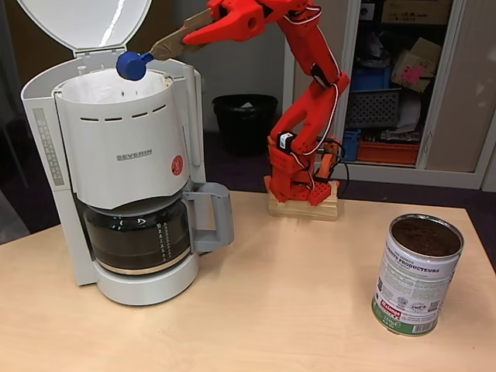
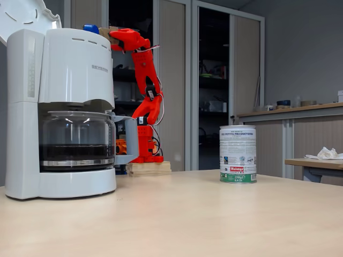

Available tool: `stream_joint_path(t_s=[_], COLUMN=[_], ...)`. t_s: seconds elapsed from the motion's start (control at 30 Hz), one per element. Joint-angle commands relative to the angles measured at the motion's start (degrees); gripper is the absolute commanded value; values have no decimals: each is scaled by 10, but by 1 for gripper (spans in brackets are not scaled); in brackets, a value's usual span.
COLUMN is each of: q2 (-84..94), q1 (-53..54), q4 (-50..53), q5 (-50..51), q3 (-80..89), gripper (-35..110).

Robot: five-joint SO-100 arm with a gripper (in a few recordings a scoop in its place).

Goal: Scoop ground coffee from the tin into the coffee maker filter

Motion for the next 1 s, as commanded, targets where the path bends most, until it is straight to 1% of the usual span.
stream_joint_path(t_s=[0.0,0.33,0.67,0.97], q2=[18,37,35,29], q1=[-3,0,32,33], q4=[11,35,7,-18], q5=[45,105,157,250], q3=[10,19,37,40], gripper=[0,0,0,0])
